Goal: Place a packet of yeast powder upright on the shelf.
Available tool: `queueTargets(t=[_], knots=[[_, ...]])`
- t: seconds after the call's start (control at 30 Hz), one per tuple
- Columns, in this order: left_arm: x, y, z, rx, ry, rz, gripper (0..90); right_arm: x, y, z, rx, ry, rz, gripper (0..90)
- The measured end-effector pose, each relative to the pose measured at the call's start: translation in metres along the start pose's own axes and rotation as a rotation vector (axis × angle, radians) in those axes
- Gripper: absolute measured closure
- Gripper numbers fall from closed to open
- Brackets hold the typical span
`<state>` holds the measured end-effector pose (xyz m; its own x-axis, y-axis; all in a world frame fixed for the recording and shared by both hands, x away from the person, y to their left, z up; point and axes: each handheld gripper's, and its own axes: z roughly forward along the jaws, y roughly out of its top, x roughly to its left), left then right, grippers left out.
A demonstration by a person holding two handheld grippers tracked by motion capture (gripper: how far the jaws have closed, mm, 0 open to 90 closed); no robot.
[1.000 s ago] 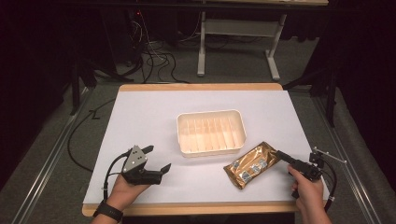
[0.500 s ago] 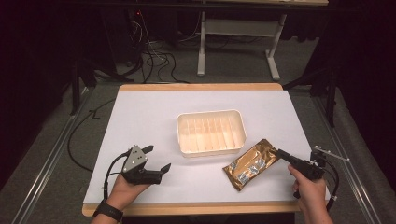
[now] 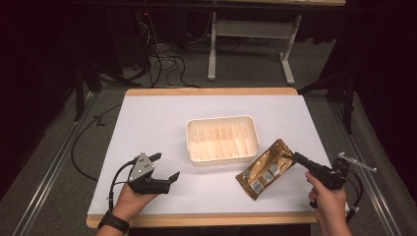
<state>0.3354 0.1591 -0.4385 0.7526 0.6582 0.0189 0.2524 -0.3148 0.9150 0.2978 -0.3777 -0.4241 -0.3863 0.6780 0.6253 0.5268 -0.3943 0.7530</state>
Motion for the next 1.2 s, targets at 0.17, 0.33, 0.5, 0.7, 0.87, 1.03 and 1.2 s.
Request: queueTargets(t=[0.17, 0.33, 0.5, 0.7, 0.87, 1.03, 1.2], knots=[[0.000, 0.000, -0.001, -0.003, 0.001, 0.000, 10.2, 0.010, 0.005, -0.004, -0.026, 0.011, -0.043, 90.0], [0.000, 0.000, -0.002, -0.012, 0.002, -0.003, 10.2, 0.018, 0.011, -0.008, -0.058, 0.028, -0.066, 90.0], [0.000, 0.000, -0.002, -0.012, 0.002, -0.003, 10.2, 0.026, 0.016, -0.010, -0.074, 0.036, -0.094, 90.0], [0.000, 0.000, -0.002, -0.011, 0.002, -0.002, 10.2, 0.035, 0.022, -0.013, -0.092, 0.038, -0.120, 90.0], [0.000, 0.000, -0.002, -0.009, 0.002, -0.002, 10.2, 0.039, 0.028, -0.016, -0.115, 0.027, -0.134, 90.0], [0.000, 0.000, -0.004, -0.013, 0.007, -0.002, 10.2, 0.042, 0.035, -0.019, -0.142, 0.026, -0.136, 90.0], [0.000, 0.001, -0.006, -0.022, 0.014, -0.006, 10.2, 0.044, 0.041, -0.024, -0.200, 0.012, -0.132, 90.0]])
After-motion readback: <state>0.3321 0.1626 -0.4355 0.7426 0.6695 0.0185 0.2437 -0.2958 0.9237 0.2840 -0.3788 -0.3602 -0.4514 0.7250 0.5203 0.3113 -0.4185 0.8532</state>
